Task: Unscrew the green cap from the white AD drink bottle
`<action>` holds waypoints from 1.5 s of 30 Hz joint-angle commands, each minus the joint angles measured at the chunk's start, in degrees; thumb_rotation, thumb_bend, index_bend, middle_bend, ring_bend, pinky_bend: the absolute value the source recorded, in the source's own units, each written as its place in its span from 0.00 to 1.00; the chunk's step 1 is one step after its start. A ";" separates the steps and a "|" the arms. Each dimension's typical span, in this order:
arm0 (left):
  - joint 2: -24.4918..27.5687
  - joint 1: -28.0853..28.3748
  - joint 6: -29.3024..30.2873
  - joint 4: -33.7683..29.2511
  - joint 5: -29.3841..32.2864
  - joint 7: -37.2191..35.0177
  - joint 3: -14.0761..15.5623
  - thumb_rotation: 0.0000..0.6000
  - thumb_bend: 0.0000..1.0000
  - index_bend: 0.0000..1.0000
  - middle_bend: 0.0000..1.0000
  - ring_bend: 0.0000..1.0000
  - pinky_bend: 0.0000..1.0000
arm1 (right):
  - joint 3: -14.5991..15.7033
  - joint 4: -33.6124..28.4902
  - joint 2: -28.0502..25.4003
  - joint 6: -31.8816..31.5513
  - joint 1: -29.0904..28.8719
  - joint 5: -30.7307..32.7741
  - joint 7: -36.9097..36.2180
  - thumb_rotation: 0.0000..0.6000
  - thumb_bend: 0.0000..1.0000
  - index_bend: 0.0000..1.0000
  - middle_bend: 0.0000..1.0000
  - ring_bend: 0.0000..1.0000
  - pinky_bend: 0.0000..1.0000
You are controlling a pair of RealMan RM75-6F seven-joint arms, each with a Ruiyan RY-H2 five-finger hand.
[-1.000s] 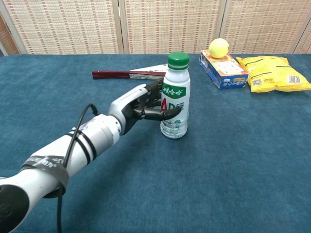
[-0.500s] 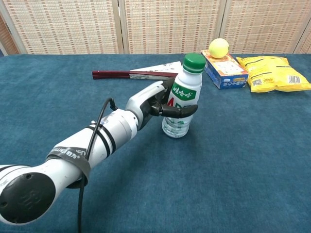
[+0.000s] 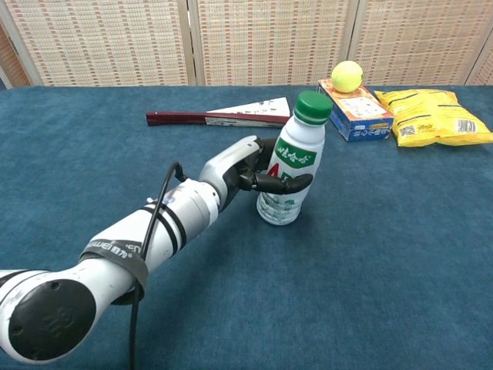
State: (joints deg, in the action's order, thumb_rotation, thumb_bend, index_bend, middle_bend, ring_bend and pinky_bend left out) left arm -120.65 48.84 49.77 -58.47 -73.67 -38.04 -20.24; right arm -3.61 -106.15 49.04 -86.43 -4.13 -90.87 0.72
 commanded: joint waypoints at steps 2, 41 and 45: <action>-0.11 -1.37 -0.73 -2.20 2.90 -3.06 -1.55 1.00 0.60 0.63 0.63 0.18 0.00 | 0.12 0.01 -0.02 0.16 -0.07 -0.12 -0.05 1.00 0.25 0.00 0.00 0.00 0.00; -5.61 -4.65 -0.64 0.20 6.27 5.91 -0.14 1.00 0.73 0.76 0.76 0.30 0.00 | -11.26 -14.30 -8.59 51.69 -41.96 32.33 15.93 1.00 0.27 0.22 0.00 0.00 0.00; -6.11 -4.37 -1.05 0.96 6.06 5.88 -0.40 1.00 0.73 0.76 0.76 0.30 0.01 | -10.42 -14.72 -8.62 52.59 -43.87 33.87 16.56 1.00 0.27 0.24 0.00 0.00 0.00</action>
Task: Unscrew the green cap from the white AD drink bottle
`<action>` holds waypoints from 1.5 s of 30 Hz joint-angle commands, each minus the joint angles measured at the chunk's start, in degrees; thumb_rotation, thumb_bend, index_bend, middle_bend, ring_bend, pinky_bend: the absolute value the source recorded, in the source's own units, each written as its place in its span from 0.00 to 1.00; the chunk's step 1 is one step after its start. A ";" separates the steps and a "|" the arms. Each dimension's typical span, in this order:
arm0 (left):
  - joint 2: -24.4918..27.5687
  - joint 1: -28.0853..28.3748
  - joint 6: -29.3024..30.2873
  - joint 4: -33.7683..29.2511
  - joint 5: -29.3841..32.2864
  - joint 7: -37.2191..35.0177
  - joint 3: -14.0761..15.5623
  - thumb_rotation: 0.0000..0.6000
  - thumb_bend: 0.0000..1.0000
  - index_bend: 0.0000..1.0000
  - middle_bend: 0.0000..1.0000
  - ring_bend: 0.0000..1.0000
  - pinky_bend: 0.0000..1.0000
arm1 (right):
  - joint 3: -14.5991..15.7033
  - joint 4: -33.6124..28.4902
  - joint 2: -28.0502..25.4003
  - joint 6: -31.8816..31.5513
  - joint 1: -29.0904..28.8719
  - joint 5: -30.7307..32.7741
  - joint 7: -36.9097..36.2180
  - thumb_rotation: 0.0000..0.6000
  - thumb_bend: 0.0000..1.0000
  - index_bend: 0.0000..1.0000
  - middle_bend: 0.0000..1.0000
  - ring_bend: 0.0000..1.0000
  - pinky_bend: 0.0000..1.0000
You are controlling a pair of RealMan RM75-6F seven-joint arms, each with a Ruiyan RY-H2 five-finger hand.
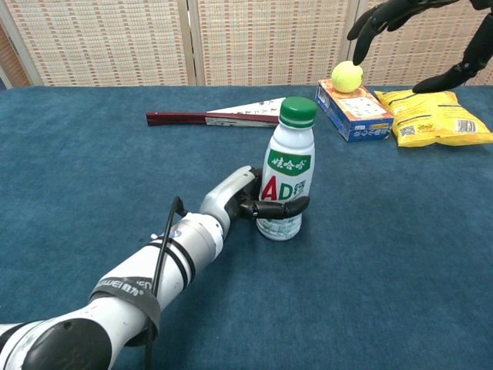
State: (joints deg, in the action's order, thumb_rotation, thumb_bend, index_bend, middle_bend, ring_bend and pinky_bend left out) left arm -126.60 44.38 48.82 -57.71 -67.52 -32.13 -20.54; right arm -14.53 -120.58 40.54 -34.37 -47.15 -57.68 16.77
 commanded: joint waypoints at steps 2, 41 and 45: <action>-0.27 0.15 -0.10 0.45 -0.33 0.00 -0.16 1.00 0.73 0.76 0.76 0.30 0.01 | 1.11 -0.53 -0.06 0.64 -1.62 1.16 1.07 1.00 0.27 0.24 0.00 0.00 0.00; -2.73 0.35 1.75 2.24 -2.76 0.90 -0.59 1.00 0.76 0.77 0.77 0.28 0.03 | 7.39 0.02 8.37 -1.93 -12.20 10.10 0.56 0.92 0.27 0.21 0.00 0.00 0.00; -2.96 0.56 1.94 2.85 -3.35 0.50 -0.52 1.00 0.78 0.77 0.77 0.28 0.03 | 6.87 0.35 8.67 -1.54 -11.30 8.05 -2.06 0.92 0.27 0.21 0.00 0.00 0.00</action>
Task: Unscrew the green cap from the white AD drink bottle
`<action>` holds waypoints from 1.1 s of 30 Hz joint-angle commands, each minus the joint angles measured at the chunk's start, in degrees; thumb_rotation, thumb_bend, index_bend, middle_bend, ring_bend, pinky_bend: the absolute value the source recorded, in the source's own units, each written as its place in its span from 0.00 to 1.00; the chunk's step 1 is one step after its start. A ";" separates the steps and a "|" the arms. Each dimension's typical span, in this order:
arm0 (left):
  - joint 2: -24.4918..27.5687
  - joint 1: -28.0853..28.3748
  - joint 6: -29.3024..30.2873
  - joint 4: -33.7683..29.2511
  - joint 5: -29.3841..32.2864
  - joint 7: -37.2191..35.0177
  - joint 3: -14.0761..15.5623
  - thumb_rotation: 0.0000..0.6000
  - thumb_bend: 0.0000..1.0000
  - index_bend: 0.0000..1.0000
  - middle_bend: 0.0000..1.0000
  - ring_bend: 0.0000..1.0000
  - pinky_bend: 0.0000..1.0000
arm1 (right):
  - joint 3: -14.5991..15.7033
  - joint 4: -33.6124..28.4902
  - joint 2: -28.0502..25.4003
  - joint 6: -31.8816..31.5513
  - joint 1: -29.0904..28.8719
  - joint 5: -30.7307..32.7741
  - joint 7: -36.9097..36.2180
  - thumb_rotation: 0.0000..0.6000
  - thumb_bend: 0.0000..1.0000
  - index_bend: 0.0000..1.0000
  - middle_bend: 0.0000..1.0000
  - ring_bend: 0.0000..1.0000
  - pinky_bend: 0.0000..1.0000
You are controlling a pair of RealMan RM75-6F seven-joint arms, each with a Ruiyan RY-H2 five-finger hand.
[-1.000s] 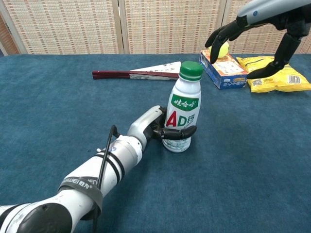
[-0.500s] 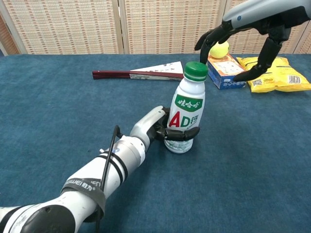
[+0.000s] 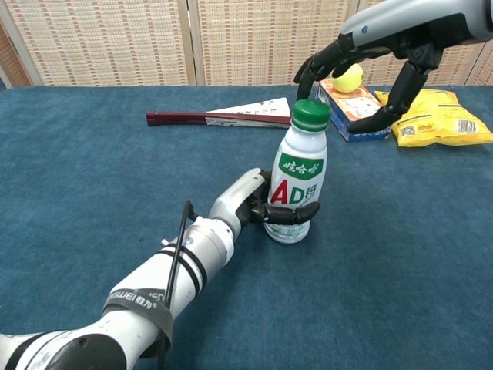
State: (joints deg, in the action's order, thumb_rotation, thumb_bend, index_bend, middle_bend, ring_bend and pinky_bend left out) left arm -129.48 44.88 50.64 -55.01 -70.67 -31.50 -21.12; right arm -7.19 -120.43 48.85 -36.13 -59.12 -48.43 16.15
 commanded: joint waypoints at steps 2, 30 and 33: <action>-0.19 0.06 0.34 0.31 -0.61 -0.63 0.19 1.00 0.78 0.77 0.77 0.27 0.03 | -0.89 0.24 0.55 0.77 1.09 -2.00 -3.27 0.92 0.27 0.20 0.00 0.00 0.00; 0.11 -1.07 -0.67 1.59 -0.43 -4.50 2.61 1.00 0.91 0.77 0.85 0.44 0.30 | -1.09 -0.34 -4.57 -1.96 2.59 -8.18 4.29 0.91 0.29 0.24 0.00 0.00 0.00; 0.33 -1.13 -1.47 1.19 -0.44 -4.69 2.69 1.00 0.91 0.77 0.85 0.44 0.30 | 0.02 -0.60 -4.20 -2.70 1.58 -6.27 7.50 0.92 0.29 0.25 0.00 0.00 0.00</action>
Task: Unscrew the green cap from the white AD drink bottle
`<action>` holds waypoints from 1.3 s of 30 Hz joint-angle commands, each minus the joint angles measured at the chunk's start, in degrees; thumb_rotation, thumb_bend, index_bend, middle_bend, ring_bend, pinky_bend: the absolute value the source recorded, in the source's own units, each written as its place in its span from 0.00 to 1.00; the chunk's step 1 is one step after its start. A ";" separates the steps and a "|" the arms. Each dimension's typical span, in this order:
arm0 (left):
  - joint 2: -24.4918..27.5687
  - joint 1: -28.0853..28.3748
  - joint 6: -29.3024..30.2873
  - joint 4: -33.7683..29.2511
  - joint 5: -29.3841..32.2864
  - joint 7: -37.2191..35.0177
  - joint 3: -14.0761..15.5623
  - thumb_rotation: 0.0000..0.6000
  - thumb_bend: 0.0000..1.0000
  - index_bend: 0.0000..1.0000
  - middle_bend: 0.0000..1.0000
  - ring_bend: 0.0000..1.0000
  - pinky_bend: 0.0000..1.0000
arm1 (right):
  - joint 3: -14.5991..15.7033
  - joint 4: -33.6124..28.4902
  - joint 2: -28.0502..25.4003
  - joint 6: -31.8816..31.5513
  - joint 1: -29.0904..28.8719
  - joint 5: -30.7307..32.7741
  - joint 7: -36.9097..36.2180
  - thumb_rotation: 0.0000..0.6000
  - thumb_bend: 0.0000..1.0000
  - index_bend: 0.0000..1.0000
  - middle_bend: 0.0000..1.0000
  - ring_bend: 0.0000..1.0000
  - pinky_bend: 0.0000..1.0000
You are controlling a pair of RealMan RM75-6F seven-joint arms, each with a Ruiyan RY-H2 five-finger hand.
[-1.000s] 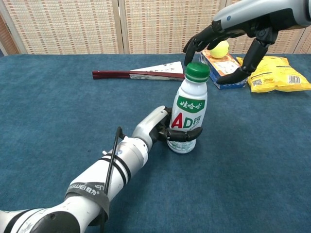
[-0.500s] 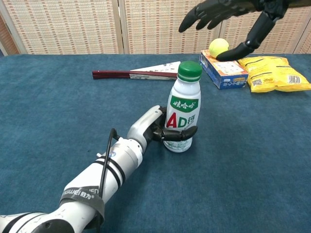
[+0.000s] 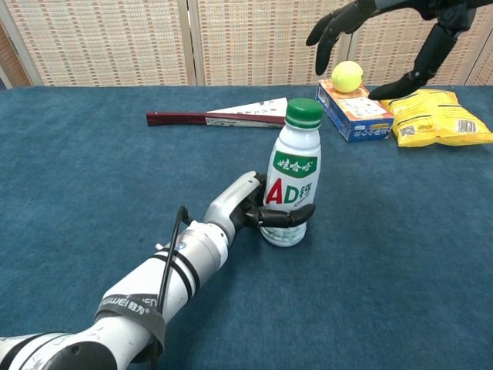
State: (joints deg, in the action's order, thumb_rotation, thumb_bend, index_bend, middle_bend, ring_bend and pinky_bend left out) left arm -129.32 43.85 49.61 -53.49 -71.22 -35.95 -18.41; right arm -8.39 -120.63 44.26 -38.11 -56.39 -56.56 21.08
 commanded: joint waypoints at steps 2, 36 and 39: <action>0.47 -0.29 -1.33 -1.01 0.50 -0.77 -0.15 1.00 0.91 0.77 0.85 0.44 0.30 | 2.21 -0.55 0.57 -0.96 -2.05 3.70 4.93 0.92 0.29 0.25 0.00 0.00 0.00; 1.44 -1.29 -4.57 -0.04 -3.55 -5.95 3.02 1.00 0.90 0.77 0.85 0.44 0.44 | 4.36 -2.65 -5.18 9.25 -10.25 15.43 0.10 0.63 0.28 0.28 0.00 0.00 0.00; 1.53 -1.26 -4.30 0.55 -4.31 -5.51 3.69 1.00 0.89 0.77 0.85 0.44 0.44 | 4.30 -2.08 -5.14 11.06 -11.64 17.56 -1.87 0.61 0.28 0.29 0.00 0.00 0.00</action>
State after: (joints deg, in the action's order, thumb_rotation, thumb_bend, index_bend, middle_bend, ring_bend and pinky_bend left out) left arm -127.83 42.57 45.19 -53.14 -75.27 -41.56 -14.95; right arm -4.13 -123.06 39.08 -28.06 -67.24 -40.05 20.27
